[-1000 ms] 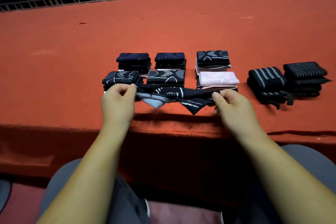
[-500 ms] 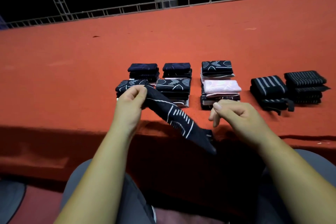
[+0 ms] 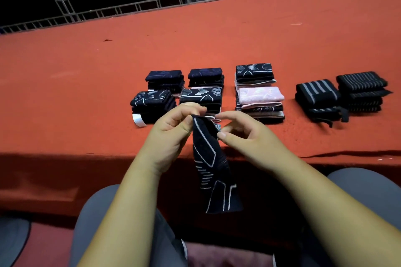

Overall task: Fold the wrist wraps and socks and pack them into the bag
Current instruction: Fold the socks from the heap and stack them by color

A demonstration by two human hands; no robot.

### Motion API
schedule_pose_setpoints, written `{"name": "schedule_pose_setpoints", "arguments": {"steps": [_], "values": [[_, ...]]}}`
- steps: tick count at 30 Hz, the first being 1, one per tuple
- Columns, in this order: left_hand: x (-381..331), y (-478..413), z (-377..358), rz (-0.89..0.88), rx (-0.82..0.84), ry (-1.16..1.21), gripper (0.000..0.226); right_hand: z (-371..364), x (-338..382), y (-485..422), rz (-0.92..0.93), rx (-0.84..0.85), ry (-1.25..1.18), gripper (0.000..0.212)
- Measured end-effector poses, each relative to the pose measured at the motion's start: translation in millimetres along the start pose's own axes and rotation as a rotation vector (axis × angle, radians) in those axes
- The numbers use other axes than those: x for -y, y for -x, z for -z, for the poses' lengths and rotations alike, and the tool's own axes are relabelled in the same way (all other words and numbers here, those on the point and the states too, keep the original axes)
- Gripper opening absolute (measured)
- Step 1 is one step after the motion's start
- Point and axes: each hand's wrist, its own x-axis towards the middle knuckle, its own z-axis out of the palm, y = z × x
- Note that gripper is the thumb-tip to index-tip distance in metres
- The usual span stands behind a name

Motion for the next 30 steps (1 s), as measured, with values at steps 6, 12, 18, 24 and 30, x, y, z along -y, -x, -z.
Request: {"name": "schedule_pose_setpoints", "arguments": {"steps": [6,12,18,24,30], "values": [[8.7,7.2,6.0,0.018,-0.003,-0.153,0.013,-6.8,-4.1,-2.1,0.208,-0.012,0.38,0.014],[13.4,15.1,17.0,0.099,-0.052,-0.265,0.019,-10.4,-0.6,1.8,0.208,-0.065,0.326,0.018],[17.9,23.5,22.7,0.108,-0.018,-0.585,0.016,-4.9,11.6,7.6,0.06,0.131,0.021,0.025],[14.6,24.3,17.6,0.121,-0.014,-0.551,0.015,2.1,9.0,2.0,0.081,0.123,0.036,0.02],[16.2,21.7,11.1,0.113,-0.059,-0.446,0.012,0.5,1.6,1.3,0.01,-0.078,0.221,0.016]]}}
